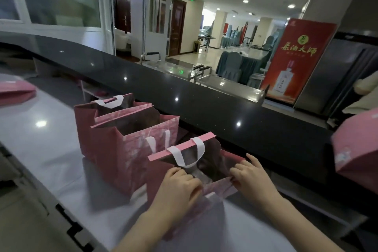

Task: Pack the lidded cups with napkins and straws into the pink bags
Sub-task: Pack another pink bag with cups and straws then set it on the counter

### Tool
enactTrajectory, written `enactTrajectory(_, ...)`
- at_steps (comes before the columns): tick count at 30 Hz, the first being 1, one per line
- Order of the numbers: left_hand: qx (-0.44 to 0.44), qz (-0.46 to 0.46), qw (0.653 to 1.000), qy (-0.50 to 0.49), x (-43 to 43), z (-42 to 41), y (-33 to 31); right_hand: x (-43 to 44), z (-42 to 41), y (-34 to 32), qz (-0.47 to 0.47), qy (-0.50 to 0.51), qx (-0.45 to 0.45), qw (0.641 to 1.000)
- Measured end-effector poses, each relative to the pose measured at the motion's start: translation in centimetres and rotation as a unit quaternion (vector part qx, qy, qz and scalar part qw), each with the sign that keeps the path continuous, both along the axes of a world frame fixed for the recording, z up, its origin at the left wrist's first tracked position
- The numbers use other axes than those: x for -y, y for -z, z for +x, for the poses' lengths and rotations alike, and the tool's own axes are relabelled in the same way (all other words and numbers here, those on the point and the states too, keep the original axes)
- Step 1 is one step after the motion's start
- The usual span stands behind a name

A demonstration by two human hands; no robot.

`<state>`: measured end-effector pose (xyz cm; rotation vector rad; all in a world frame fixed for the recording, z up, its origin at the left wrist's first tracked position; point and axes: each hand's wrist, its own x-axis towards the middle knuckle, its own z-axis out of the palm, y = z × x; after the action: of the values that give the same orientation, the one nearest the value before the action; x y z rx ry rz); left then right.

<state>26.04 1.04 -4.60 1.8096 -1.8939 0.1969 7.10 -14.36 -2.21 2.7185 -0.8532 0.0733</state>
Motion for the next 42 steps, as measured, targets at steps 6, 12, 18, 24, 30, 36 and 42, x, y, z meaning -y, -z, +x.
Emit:
enactTrajectory(6, -0.018, -0.038, 0.996, 0.078, 2.6, -9.1, 0.2, -2.4, -12.3, -0.4, -0.033, 0.058, 0.049, 0.997)
enactTrajectory(12, -0.036, -0.042, 0.978, 0.202, 4.6, -24.2, -0.1, -6.8, -29.8, 0.2, -0.051, 0.146, 0.091, 0.984)
enactTrajectory(18, 0.02, -0.039, 0.951, 0.306, 4.6, -37.5, 0.5, -10.2, -43.0, 1.1, -0.04, 0.214, 0.119, 0.969)
enactTrajectory(24, 0.067, -0.004, 0.941, 0.331, 5.9, -43.2, 0.2, -10.8, -49.3, 1.7, -0.054, 0.245, 0.156, 0.955)
enactTrajectory(30, 0.076, -0.026, 0.937, 0.339, 9.6, -45.3, 0.5, -8.7, -51.4, 2.3, -0.084, 0.271, 0.195, 0.939)
enactTrajectory(36, 0.066, -0.024, 0.931, 0.358, 13.4, -44.8, 0.5, -5.1, -50.9, 2.2, -0.096, 0.275, 0.196, 0.936)
enactTrajectory(42, 0.057, -0.007, 0.94, 0.337, 14.8, -43.9, 0.5, -3.5, -52.2, 2.1, -0.039, 0.252, 0.209, 0.944)
